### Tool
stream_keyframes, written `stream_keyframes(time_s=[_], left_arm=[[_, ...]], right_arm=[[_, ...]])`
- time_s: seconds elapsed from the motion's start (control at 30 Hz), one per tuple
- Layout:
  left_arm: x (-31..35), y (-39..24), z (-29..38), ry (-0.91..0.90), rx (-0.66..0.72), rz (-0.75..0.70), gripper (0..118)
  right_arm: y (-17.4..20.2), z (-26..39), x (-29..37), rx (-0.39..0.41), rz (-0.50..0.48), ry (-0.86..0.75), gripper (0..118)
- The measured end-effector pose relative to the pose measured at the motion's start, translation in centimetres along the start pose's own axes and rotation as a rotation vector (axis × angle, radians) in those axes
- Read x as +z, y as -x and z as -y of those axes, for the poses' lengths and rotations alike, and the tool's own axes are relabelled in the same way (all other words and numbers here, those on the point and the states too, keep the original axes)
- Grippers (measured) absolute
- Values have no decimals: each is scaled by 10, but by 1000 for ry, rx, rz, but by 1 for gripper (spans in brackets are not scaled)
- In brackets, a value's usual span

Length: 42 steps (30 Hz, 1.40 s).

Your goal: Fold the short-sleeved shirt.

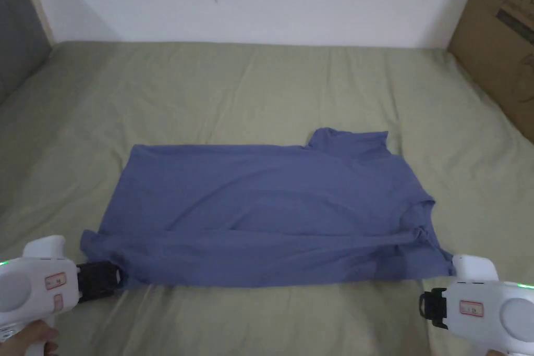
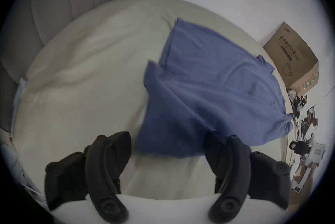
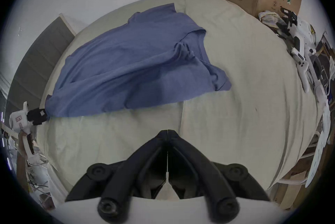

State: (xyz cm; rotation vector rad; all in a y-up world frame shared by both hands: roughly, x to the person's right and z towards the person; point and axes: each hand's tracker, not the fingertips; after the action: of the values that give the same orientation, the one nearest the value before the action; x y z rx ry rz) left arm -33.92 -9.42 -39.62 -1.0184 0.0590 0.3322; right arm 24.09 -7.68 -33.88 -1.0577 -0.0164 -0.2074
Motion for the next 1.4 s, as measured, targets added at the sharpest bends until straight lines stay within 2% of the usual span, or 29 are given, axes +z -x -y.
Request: stream_keyframes(time_s=[0.03,0.07,0.1,0.13,0.2,0.23,0.27,0.4,0.5,0.53,0.57,0.6,0.63,0.67,0.7,0.73,0.87,0.97,1.2,1.4], left_arm=[[-10,-4,4,47,-16,-3,78],[-12,-9,7,34,-76,-92,71],[-7,-14,10,-20,-156,-103,66],[-2,-19,13,-22,-169,-73,51],[6,-14,9,-43,-109,-48,7],[7,-12,7,-34,-36,30,7],[6,-12,6,-17,-27,13,7],[4,-26,10,-26,-131,-49,7],[6,-30,10,-23,-138,-51,7],[6,-27,7,-20,-135,-48,7],[7,-27,7,-19,-134,-44,7],[9,-27,6,-16,-132,-40,7],[12,-27,6,-18,-131,-38,7],[13,-25,3,-20,-130,-33,7],[16,-25,1,-23,-132,-35,7],[20,-26,-1,-29,-135,-34,7],[37,-29,-7,-60,-154,-30,7],[51,-29,-5,-73,-167,-20,7],[94,-20,30,-102,-187,-1,7],[90,-10,83,-16,-229,-44,7]], right_arm=[[-2,1,-1,-4,5,3,1],[-3,3,-1,-6,9,3,1],[-5,3,-2,-11,13,3,4],[-8,1,-2,-17,13,3,22],[-14,-5,-2,-21,-14,0,62],[-16,-12,-5,-24,-10,-3,70],[-18,-18,-6,-29,1,-13,69],[-31,-50,-24,-56,59,-73,69],[-42,-70,-53,-67,41,-13,66],[-44,-72,-64,-57,18,29,56],[-41,-71,-67,-50,37,35,43],[-34,-69,-62,-17,56,9,19],[-27,-68,-55,44,20,-27,11],[-21,-68,-50,58,2,-37,11],[-13,-69,-45,79,62,-41,11],[-6,-69,-39,126,75,-28,11],[-15,-74,-15,-2,20,-76,11],[-25,-74,6,-34,-13,-99,11],[-39,-38,44,-16,-10,-102,11],[-53,18,30,-26,7,-26,11]])
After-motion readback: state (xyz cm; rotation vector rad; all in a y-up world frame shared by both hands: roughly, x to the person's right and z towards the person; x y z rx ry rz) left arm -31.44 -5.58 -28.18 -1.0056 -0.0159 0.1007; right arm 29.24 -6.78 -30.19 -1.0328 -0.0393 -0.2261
